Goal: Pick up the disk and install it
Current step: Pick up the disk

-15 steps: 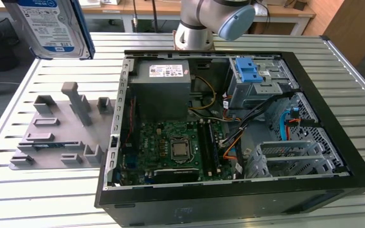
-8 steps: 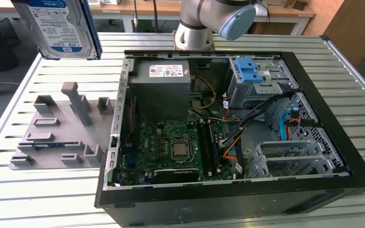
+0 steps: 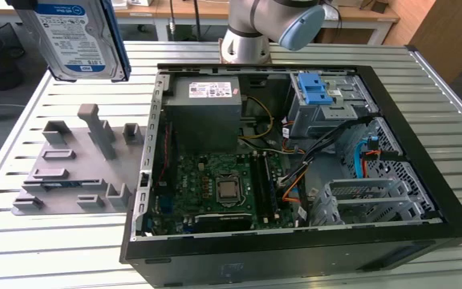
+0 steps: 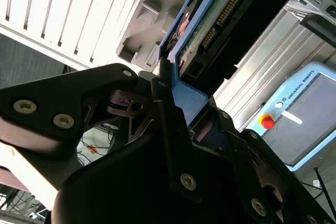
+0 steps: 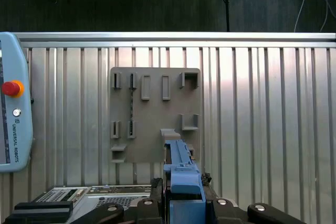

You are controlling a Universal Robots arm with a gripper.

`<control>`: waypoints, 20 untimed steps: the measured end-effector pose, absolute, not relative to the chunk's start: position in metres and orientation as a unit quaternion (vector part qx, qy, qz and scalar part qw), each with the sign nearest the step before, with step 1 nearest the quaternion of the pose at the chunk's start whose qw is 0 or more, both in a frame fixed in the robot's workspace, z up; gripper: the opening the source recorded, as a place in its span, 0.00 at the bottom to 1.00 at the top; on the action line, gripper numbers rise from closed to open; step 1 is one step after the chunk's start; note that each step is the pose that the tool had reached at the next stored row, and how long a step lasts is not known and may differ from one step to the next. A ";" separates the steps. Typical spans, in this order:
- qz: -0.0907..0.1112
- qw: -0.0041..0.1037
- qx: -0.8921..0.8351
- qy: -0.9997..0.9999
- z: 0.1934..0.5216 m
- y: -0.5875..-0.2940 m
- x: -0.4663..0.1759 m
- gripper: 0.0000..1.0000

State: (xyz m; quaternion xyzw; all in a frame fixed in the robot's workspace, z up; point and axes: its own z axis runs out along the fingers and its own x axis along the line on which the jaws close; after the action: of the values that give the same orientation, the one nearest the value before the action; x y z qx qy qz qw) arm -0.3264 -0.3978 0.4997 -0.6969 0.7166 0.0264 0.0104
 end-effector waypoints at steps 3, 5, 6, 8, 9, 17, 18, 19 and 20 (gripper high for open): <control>0.026 0.010 -0.697 0.717 0.500 -0.403 -0.324 0.36; 0.026 0.010 -0.697 0.717 0.500 -0.405 -0.321 0.36; 0.026 0.010 -0.697 0.717 0.500 -0.405 -0.319 0.36; 0.027 0.010 -0.697 0.717 0.500 -0.406 -0.313 0.36; 0.027 0.010 -0.697 0.717 0.500 -0.406 -0.310 0.36; 0.027 0.010 -0.697 0.717 0.500 -0.406 -0.295 0.36; 0.027 0.010 -0.697 0.717 0.500 -0.406 -0.294 0.36; 0.027 0.010 -0.697 0.717 0.500 -0.406 -0.292 0.36; 0.027 0.010 -0.697 0.717 0.500 -0.406 -0.291 0.36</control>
State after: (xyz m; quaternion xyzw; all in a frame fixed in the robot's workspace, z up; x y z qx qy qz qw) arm -0.2912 -0.4061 0.4997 -0.6969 0.7166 0.0269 0.0099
